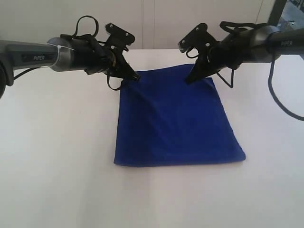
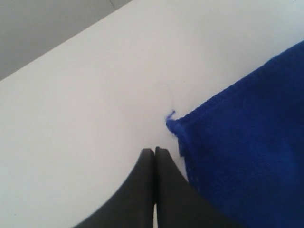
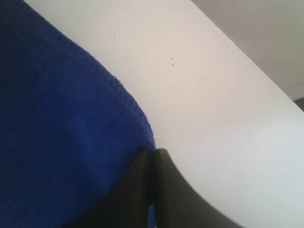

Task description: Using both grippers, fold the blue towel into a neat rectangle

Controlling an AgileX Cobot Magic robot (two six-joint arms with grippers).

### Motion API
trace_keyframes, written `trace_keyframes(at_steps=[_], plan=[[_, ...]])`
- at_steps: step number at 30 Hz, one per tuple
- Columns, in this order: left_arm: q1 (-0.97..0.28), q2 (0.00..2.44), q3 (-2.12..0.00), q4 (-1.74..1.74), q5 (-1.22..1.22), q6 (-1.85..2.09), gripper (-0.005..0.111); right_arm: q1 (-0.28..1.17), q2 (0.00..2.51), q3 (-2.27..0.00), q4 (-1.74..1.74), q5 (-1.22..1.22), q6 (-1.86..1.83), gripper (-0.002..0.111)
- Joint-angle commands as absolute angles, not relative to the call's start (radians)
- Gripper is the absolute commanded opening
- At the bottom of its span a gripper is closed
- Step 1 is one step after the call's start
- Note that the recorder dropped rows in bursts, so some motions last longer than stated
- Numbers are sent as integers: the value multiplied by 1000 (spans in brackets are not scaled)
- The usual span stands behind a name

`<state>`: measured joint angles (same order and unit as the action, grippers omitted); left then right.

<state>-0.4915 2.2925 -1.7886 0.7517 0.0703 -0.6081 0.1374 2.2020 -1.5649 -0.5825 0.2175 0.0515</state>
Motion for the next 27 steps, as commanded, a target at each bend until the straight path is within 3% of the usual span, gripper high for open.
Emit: trace_keyframes(at_steps=[1,4,7,11,15,27], plan=[[-490,2305,-1798,760,61,-614,0,129,2215,-1574,-588,188,48,0],[-490,2311,-1798,760,61,-614,4,129,2217,-1574,-597,186,48,0],[-490,2311,-1798,760,65,-614,18,129,2219,-1574,-603,186,48,3],[-490,2311,-1798,760,75,-604,39,129,2225,-1574,-603,186,48,24],[-486,2311,-1798,767,83,-602,47,127,2225,-1574,-603,186,48,49],[-467,2280,-1798,763,274,-605,47,55,2222,-1662,-605,352,225,49]])
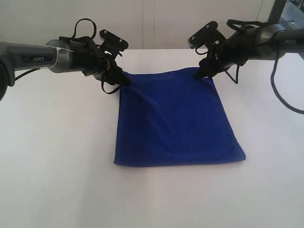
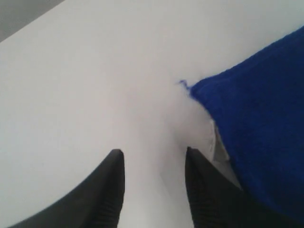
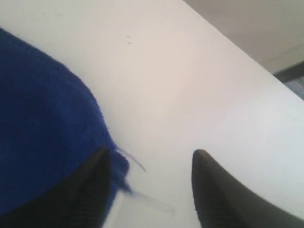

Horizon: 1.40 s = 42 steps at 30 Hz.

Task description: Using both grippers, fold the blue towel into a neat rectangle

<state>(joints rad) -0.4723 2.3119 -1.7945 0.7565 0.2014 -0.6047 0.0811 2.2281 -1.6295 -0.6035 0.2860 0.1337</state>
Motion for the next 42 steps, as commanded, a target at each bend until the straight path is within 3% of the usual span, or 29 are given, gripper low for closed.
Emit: trace_keyframes(at_steps=[1,13,15,20,22,34,42], plan=[[-467,2274,-1798,763,285,-605,47,49,2218,-1667,-605,362,243,49],[-467,2189,-1797,691,435,-603,44,32,2205,-1680,-565,467,332,38],[-467,2182,-1794,663,487,-598,38,32,2199,-1680,-513,498,293,28],[-467,2172,-1793,460,581,-471,10,32,2173,-1680,-290,595,65,0],[-471,2168,-1793,337,589,-381,0,32,2158,-1680,-204,640,-24,0],[-547,2083,-1784,183,781,-270,0,32,1975,-1480,30,743,-136,0],[-617,1908,-1561,179,737,-364,0,32,1741,-1230,37,740,-129,0]])
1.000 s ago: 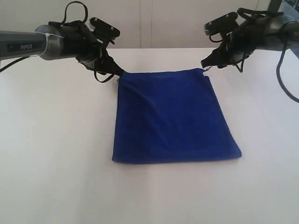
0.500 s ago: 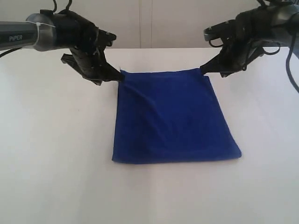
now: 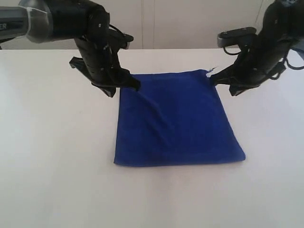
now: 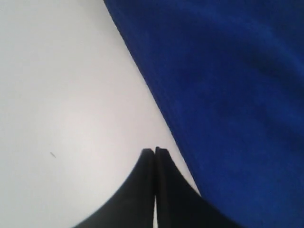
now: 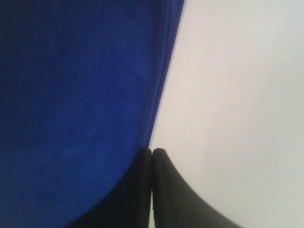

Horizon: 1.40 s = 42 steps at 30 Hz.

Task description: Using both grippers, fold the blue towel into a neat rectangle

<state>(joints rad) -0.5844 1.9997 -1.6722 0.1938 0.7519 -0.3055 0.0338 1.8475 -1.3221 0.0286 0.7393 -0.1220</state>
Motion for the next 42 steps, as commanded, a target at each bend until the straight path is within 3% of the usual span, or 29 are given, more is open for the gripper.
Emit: trace_keyframes(at_steps=[1,10,14,20,27,35,37,42], plan=[[-625,1879,-1519,179,720,-367,0,32,1709,-1200,38,740,-129,0],[-702,1603,-1204,181,654,-264,0,67,1449,-1002,91,778,-177,0],[-733,1519,-1128,181,636,-114,0,132,1382,-948,94,806,-402,0],[-734,1514,-1063,179,583,34,0,163,1391,-874,67,788,-688,0],[-734,1583,-1057,164,412,183,0,163,1408,-788,67,586,-952,1],[-741,1686,-1057,160,353,248,1,163,1457,-732,67,461,-1090,27],[-741,1694,-1057,160,353,274,7,163,1470,-730,69,445,-1100,28],[-741,1718,-1057,160,345,368,36,163,1533,-730,69,439,-1174,29]])
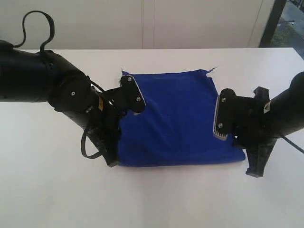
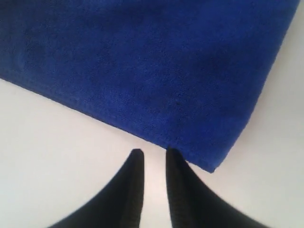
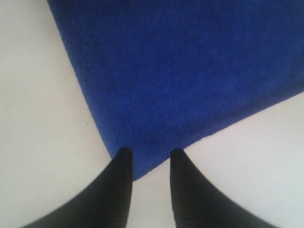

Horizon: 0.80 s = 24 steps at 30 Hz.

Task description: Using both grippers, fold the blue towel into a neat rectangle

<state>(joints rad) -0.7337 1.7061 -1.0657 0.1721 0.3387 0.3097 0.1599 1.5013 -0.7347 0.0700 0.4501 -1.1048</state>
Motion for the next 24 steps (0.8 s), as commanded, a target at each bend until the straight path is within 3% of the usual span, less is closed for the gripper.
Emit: trace_keyframes(at_steps=[1,6,13,24], plan=[[-741,1723,-1057,160,345,387,39,163,1542,-730,69,439,-1203,30],[-741,1741,-1057,156,330,450,45,163,1580,-730,69,412,-1232,41],[-741,1774,-1055,136,325,452,62,163,1619,-730,68,412,-1240,42],[-741,1809,-1055,134,363,474,61,163,1710,-730,68,396,-1261,42]])
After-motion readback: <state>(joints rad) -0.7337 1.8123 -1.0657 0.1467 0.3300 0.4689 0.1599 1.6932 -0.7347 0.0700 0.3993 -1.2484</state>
